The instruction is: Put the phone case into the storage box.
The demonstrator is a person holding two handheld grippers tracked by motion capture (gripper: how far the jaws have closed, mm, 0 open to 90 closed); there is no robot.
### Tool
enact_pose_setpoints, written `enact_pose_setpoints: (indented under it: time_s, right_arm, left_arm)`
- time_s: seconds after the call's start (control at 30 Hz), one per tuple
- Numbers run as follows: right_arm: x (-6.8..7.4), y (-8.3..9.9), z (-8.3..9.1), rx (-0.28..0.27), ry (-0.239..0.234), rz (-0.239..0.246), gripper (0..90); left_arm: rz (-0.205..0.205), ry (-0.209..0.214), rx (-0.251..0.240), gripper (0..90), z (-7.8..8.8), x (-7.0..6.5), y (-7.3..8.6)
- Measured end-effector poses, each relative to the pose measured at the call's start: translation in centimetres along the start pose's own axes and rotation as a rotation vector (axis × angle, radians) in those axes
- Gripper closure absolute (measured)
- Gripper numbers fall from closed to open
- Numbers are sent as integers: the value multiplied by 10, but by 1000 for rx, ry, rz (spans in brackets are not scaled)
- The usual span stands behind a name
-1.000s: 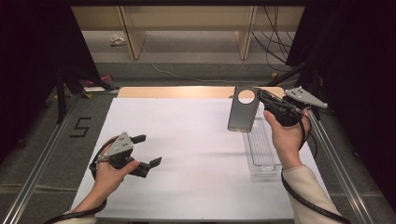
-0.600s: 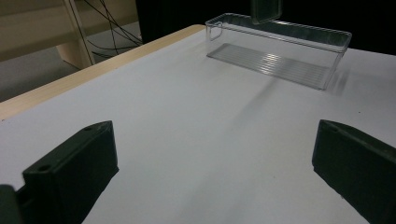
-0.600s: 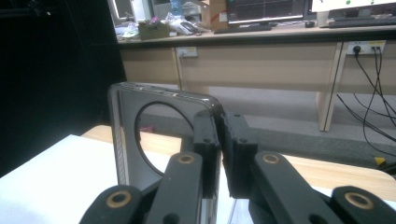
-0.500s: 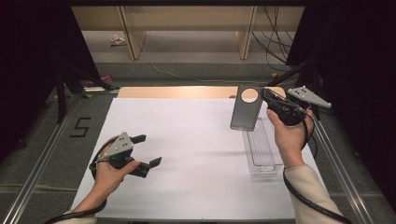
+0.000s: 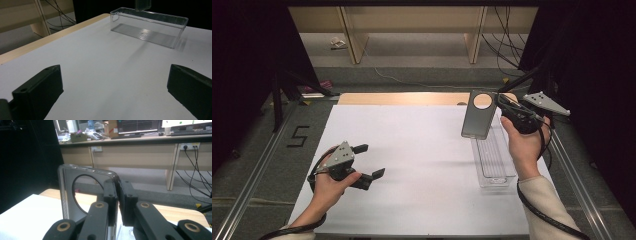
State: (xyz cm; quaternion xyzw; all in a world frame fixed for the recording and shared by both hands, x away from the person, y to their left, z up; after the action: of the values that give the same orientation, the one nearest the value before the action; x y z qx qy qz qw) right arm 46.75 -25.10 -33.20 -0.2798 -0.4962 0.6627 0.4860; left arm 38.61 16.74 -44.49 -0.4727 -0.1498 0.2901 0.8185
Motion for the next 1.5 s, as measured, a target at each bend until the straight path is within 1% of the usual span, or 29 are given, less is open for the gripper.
enact_pose_setpoints:
  time_s: [0.83, 1.5]
  right_arm:
    - [-7, -1, 2, -2, 18, -4, 852]
    - [-14, -2, 5, -8, 29, -19, 851]
  left_arm:
    - [1, 1, 0, 0, 0, 0, 0]
    - [3, 1, -3, 0, 0, 0, 0]
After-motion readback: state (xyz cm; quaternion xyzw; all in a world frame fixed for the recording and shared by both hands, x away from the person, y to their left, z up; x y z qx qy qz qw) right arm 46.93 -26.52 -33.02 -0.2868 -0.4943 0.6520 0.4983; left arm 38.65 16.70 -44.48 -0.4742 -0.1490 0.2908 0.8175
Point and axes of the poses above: each handheld gripper's, and its own axes: z roughly backward along the jaws, y roughly out of its underside, x roughly to its left, the point moved 5 cm from there along -z, roughly forward along the jaws, and after that the axes turned 10 degrees about x, right-handed, at the moved point
